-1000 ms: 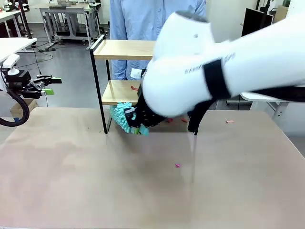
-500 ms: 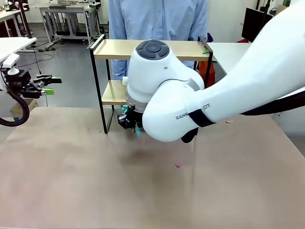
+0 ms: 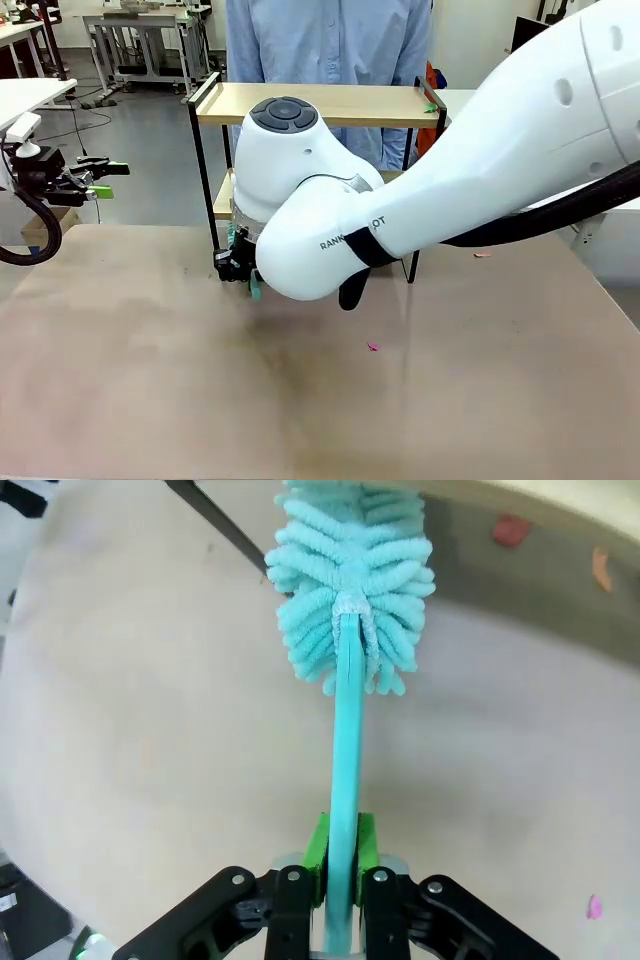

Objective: Clean the shelf.
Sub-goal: Clean the specific section of the Shelf indicated by the human with the Duster.

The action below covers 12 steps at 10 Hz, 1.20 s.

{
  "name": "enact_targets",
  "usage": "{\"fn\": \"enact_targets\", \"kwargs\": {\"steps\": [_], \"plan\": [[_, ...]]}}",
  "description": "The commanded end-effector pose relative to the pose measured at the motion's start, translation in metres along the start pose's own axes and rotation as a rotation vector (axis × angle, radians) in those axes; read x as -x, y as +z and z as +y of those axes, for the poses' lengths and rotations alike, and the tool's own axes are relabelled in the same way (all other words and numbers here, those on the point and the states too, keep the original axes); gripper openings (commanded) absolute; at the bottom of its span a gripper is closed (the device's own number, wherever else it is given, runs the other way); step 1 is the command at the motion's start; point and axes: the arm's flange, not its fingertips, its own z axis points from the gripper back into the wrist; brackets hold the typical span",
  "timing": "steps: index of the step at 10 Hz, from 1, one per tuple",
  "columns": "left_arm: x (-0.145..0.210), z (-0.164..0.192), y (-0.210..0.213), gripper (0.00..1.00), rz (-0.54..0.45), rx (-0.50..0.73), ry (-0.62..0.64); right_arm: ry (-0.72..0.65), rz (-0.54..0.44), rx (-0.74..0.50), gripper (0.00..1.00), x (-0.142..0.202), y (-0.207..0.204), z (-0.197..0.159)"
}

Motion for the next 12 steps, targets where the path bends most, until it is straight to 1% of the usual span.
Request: {"fn": "enact_targets", "kwargs": {"steps": [1, 2, 3, 5, 6, 7, 10, 12], "plan": [[-0.002, -0.001, 0.000, 1.00, 0.006, 0.004, -0.003, 0.006, 0.118, -0.033, 0.13, -0.010, -0.010, 0.003], [-0.002, -0.001, 0.000, 1.00, 0.006, 0.004, -0.003, 0.011, 0.122, -0.042, 0.13, -0.011, -0.004, 0.001], [-0.002, -0.001, 0.000, 1.00, 0.006, 0.004, -0.003, -0.015, 0.045, -0.017, 0.13, 0.000, -0.008, 0.000], [-0.002, -0.001, 0.000, 1.00, 0.006, 0.004, -0.003, -0.015, 0.045, -0.017, 0.13, 0.000, -0.008, 0.000], [-0.002, -0.001, 0.000, 1.00, 0.006, 0.004, -0.003, -0.012, 0.077, -0.027, 0.13, -0.003, -0.013, -0.001], [-0.002, -0.001, 0.000, 1.00, 0.006, 0.004, -0.003, -0.042, 0.113, -0.033, 0.13, -0.002, -0.009, -0.022], [-0.002, -0.001, 0.000, 1.00, 0.006, 0.004, -0.003, -0.127, 0.114, -0.003, 0.13, 0.017, 0.011, -0.084], [-0.002, -0.001, 0.000, 1.00, 0.006, 0.004, -0.003, -0.199, 0.092, 0.016, 0.13, 0.034, 0.031, -0.127]]}}
